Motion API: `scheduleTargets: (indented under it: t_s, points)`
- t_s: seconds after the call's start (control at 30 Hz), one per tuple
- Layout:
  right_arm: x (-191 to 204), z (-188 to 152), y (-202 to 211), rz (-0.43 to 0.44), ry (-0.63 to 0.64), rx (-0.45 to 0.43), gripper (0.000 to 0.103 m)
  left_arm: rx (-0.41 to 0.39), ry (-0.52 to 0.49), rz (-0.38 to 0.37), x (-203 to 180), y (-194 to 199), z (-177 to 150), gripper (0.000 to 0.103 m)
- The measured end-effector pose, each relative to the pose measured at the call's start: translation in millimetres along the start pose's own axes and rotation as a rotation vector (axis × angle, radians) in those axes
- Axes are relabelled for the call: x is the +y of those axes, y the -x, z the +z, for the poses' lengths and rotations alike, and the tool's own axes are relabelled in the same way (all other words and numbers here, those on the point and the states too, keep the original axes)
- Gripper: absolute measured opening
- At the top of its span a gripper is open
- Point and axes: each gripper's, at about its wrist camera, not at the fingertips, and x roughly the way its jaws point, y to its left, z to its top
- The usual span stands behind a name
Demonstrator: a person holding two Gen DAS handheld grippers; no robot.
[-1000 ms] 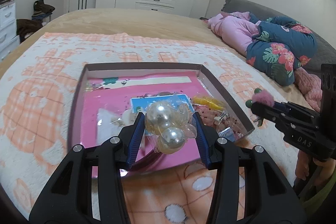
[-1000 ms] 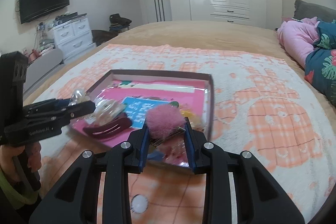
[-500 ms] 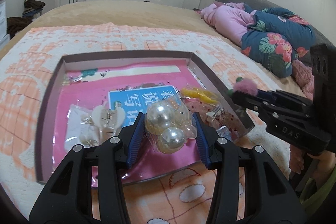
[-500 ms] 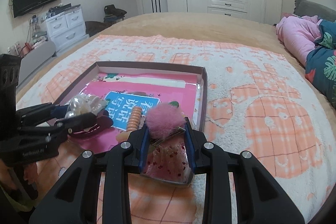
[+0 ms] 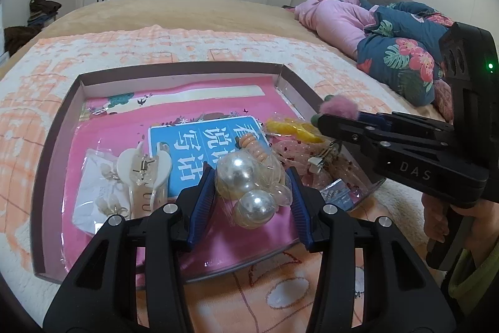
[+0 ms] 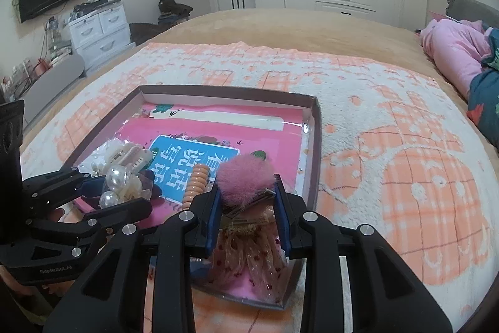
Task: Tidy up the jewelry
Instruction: 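Carry the pearl earrings and pompom clip over the tray and open both tools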
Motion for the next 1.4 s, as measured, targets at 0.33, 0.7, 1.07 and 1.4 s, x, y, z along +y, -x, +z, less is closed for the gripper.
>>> scheduleTargets:
  t_s: [0.33,0.7,1.07,1.4]
  points:
    - [3,0,-15,0.025,0.009,0.040,0.031,-0.004,0.009,0.002,4,-2,1,0.038]
    - [3,-1,-2,0.033,-0.010,0.013,0.041,-0.009,0.019,0.005,9,-1,3,0.038]
    - [3,-4,24,0.017,-0.039,-0.040,0.050,-0.030,0.031,0.023,11,15,5,0.038]
    - [15,-14,62,0.003,-0.056,-0.124,0.078,-0.098,0.055,0.070,18,56,1,0.061]
